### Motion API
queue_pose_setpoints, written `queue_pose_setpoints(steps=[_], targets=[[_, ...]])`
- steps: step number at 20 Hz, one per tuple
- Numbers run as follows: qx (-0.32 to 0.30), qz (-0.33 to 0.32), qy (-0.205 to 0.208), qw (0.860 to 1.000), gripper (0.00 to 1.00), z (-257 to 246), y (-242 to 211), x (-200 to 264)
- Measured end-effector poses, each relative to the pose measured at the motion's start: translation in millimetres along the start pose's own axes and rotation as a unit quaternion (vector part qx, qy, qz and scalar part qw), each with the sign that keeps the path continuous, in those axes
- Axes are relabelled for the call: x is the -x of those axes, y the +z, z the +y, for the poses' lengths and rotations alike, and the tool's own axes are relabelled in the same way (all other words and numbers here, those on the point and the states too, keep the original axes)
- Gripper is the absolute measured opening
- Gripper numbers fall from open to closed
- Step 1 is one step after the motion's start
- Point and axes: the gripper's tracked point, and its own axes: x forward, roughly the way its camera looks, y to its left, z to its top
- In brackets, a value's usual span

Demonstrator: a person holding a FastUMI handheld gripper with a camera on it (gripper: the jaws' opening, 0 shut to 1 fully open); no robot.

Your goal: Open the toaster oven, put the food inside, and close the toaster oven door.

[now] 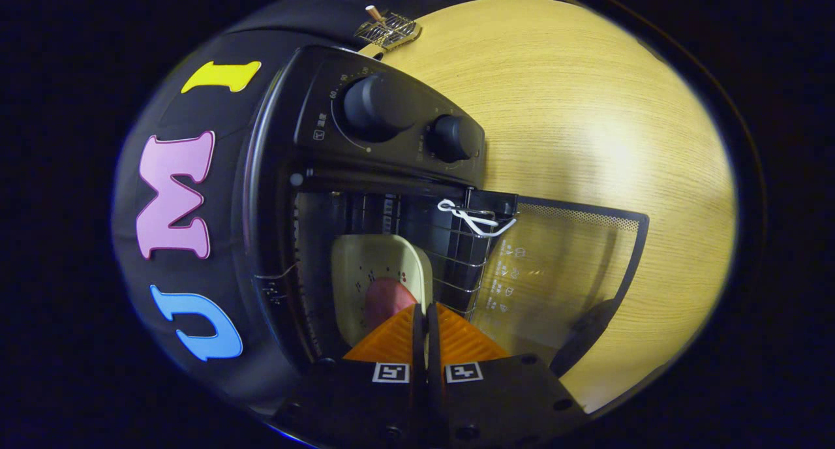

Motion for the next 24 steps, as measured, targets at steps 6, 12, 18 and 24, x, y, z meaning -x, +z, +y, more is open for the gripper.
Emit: queue_pose_setpoints(steps=[6, 12, 18, 24], targets=[[0.028, 0.024, 0.069, 0.997, 0.42, 16.6, -4.3, 8.2], [0.198, -0.003, 0.119, 0.973, 0.99, 15.3, 19.9, 59.0], [0.477, -0.099, 0.140, 0.862, 0.99, 13.5, 47.3, 117.7], [0.668, -0.103, 0.074, 0.734, 0.99, -38.7, 37.3, 136.3]])
